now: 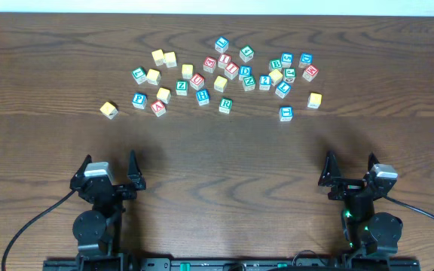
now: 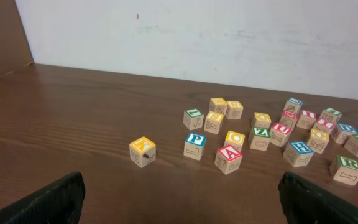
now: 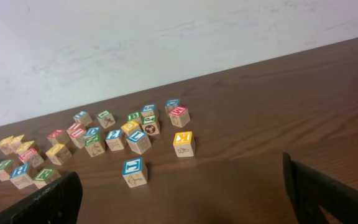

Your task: Spell out CORL

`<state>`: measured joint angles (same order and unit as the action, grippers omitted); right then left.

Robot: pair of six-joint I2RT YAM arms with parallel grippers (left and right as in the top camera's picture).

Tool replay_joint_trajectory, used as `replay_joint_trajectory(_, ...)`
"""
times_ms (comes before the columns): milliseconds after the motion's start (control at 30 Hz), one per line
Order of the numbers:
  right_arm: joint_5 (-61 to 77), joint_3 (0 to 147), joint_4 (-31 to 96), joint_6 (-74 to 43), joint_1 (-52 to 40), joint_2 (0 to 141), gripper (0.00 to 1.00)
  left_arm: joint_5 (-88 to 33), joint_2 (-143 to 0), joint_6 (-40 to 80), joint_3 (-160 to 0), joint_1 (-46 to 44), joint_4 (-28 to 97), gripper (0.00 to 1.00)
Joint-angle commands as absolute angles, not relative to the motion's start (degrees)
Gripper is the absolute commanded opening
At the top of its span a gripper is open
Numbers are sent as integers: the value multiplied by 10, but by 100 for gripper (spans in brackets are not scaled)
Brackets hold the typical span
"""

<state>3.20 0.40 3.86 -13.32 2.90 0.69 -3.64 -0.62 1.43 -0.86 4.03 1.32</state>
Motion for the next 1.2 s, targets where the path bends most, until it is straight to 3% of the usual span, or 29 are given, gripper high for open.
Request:
replay_joint_trajectory(0, 32, 3, 41, -127, 34, 3, 99, -34, -3, 7, -2, 43, 38, 98)
replay_joint_trajectory(1167, 33, 3, 29, -162, 34, 3, 99, -34, -3, 7, -2, 43, 38, 98)
